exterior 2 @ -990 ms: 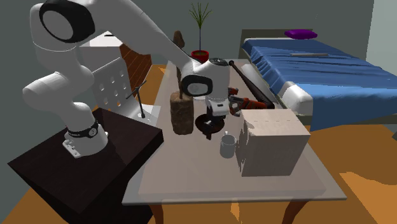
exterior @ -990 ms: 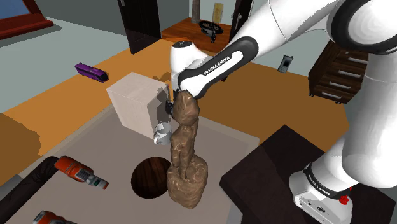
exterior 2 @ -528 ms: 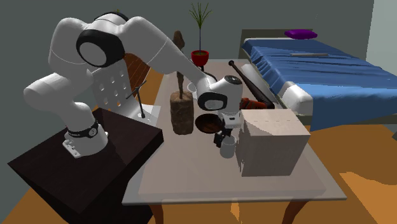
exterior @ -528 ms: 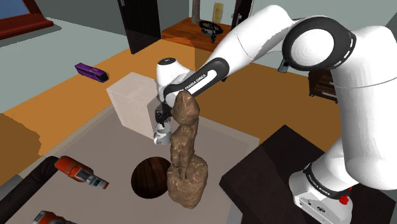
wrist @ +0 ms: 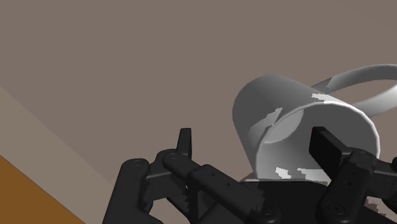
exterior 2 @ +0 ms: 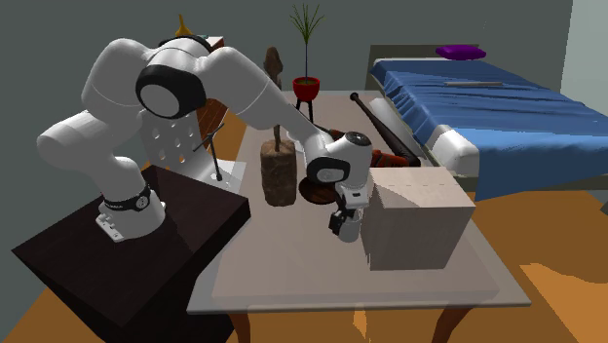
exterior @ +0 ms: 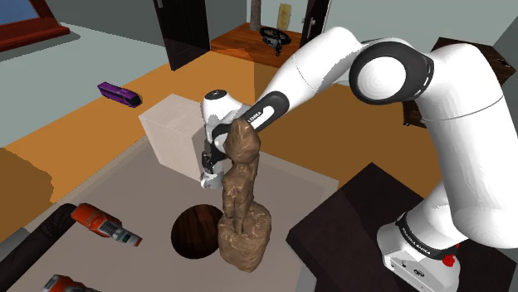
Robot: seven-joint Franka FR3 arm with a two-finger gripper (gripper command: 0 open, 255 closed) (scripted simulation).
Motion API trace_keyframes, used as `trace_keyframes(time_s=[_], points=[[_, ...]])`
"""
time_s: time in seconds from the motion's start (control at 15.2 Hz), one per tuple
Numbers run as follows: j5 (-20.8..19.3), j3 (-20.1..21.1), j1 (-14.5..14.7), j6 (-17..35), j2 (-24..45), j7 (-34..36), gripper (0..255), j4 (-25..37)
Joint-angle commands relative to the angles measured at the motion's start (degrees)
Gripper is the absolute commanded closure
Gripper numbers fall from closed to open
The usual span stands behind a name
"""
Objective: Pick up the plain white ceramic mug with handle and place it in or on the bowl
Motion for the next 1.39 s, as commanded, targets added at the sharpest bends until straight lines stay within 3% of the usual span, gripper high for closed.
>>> trace_keyframes(time_s=[0.0, 0.46, 0.53, 1.32], points=[[-0.15, -0.17, 0.15, 0.42, 0.80, 0.04, 0, 0.40], [-0.14, -0.17, 0.15, 0.41, 0.80, 0.04, 0, 0.41], [-0.14, -0.17, 0.15, 0.41, 0.80, 0.04, 255, 0.41], [0.22, 0.25, -0.17, -0.80, -1.03, -0.09, 255, -0.21]])
